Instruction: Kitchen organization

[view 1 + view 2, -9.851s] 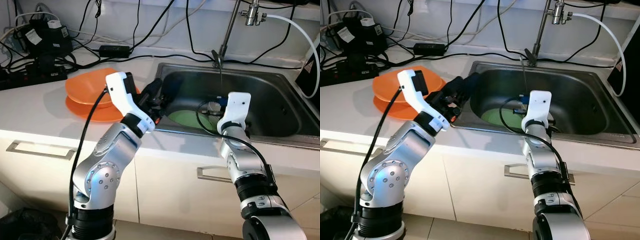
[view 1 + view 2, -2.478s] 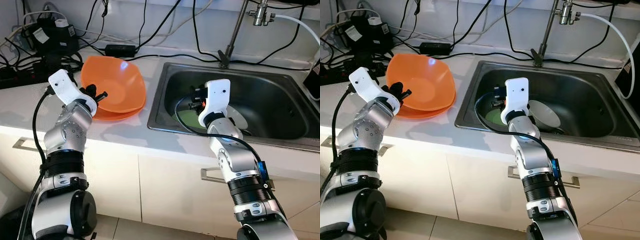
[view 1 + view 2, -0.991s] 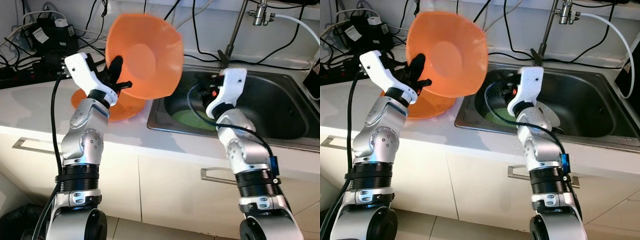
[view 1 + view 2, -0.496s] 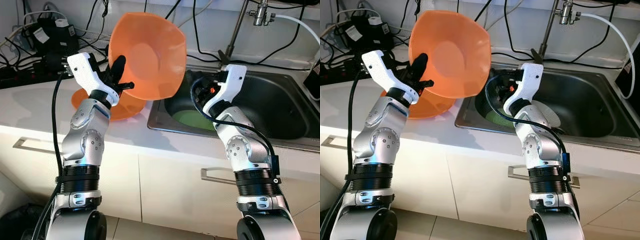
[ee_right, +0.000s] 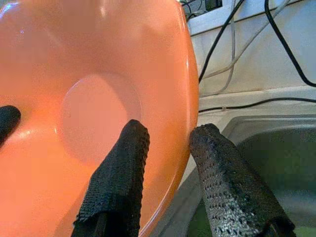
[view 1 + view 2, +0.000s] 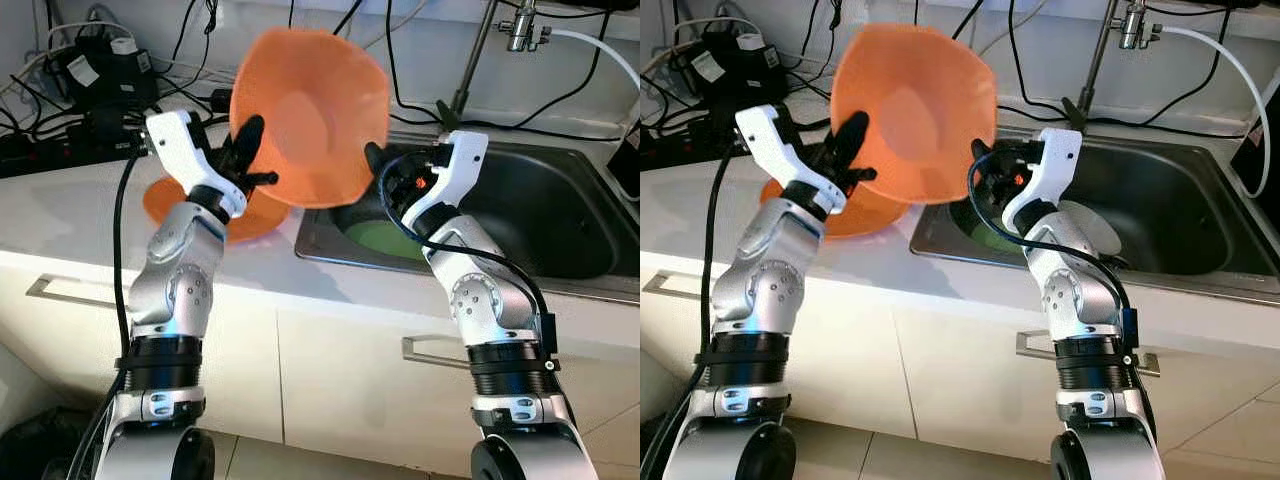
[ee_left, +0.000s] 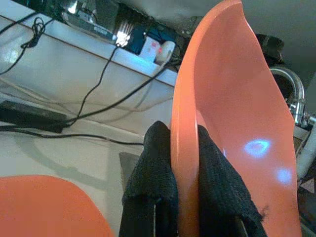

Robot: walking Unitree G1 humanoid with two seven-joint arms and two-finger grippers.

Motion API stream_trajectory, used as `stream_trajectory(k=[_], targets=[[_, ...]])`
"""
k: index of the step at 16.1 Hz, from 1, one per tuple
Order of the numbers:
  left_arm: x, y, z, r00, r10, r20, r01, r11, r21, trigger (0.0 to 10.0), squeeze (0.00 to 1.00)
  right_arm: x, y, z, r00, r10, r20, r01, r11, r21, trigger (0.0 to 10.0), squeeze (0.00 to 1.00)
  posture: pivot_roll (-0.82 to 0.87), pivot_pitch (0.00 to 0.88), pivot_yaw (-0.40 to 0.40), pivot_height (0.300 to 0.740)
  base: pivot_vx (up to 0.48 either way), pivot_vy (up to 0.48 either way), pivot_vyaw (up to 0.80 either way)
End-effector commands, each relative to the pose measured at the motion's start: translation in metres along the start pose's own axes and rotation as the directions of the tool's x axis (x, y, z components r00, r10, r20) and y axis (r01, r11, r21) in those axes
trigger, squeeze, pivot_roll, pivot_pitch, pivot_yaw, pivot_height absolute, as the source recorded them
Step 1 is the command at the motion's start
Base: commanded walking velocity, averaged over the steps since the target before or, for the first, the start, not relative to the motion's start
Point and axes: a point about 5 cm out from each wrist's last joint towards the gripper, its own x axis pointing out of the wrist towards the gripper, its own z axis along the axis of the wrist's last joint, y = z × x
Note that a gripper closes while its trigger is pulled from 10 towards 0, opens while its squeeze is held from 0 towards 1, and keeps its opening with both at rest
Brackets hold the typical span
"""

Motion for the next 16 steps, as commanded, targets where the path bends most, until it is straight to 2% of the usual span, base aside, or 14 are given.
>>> stream_trajectory(k=[1, 15, 16], targets=[[0.003, -0.0114, 0.0082, 0.997, -0.063, 0.033, 0.063, 0.998, 0.001, 10.0, 0.0, -0.001, 0.0012, 0.0025, 1.0, 0.011, 0.001, -0.011, 1.0, 0.006, 10.0, 0.0, 0.05, 0.0, 0.006, 0.74, 0.0, 0.0, 0.0], [0.0008, -0.0175, 0.0111, 0.991, -0.125, 0.056, 0.128, 0.991, -0.038, 10.0, 0.0, -0.0016, -0.0028, 0.0004, 1.0, -0.021, -0.003, 0.021, 1.0, 0.013, 10.0, 0.0, 0.05, 0.0, 0.006, 0.74, 0.0, 0.0, 0.0], [0.0001, -0.0177, 0.0104, 0.991, -0.126, 0.053, 0.128, 0.991, -0.035, 10.0, 0.0, -0.0015, -0.002, 0.0008, 1.0, -0.02, 0.005, 0.02, 0.999, 0.026, 3.5, 0.0, 0.05, 0.0, 0.005, 0.74, 0.0, 0.0, 0.0]])
